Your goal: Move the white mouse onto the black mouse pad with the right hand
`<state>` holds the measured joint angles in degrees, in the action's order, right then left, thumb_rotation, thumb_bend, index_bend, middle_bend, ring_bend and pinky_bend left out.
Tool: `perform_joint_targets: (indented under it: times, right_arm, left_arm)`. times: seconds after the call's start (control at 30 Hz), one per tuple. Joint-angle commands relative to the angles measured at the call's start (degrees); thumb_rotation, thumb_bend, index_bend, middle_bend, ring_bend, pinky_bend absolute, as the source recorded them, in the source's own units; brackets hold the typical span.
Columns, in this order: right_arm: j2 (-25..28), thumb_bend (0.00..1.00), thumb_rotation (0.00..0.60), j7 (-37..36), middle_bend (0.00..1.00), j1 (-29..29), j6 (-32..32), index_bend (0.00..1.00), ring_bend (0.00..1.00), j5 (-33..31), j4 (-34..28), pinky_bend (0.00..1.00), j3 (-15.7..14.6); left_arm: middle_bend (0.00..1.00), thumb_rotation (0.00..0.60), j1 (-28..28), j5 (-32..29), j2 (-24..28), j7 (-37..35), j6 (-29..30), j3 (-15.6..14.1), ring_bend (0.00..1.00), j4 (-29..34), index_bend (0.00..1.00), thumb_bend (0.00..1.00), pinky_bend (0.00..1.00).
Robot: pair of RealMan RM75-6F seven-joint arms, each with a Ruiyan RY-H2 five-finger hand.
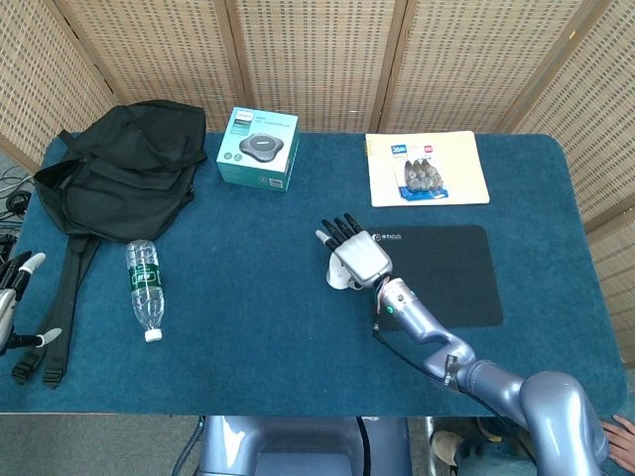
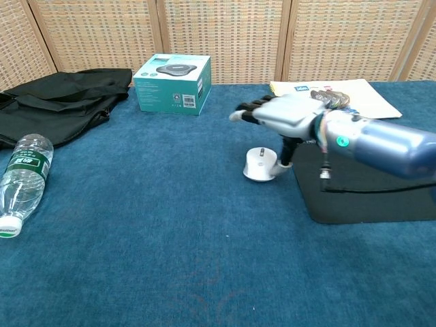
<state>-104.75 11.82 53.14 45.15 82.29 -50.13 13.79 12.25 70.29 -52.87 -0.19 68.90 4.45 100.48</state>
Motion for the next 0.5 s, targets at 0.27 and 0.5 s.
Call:
perform_joint_targets:
  times: [0.27, 0.5]
  right_arm:
    - [-5.9, 0.00, 0.600, 5.4, 0.00, 6.3, -1.2, 0.02, 0.00, -6.5, 4.2, 0.00, 6.1]
    - [1.3, 0.00, 0.600, 6.2, 0.00, 5.6, -9.0, 0.02, 0.00, -10.7, -2.6, 0.00, 5.1]
  left_arm:
    - [0.00, 0.600, 0.5, -0.4, 0.5, -3.2, -1.9, 0.3, 0.00, -1.7, 0.00, 0.00, 0.00]
    - [0.00, 0.600, 0.7, -0.7, 0.9, -5.0, -3.1, 0.4, 0.00, -2.8, 0.00, 0.00, 0.00]
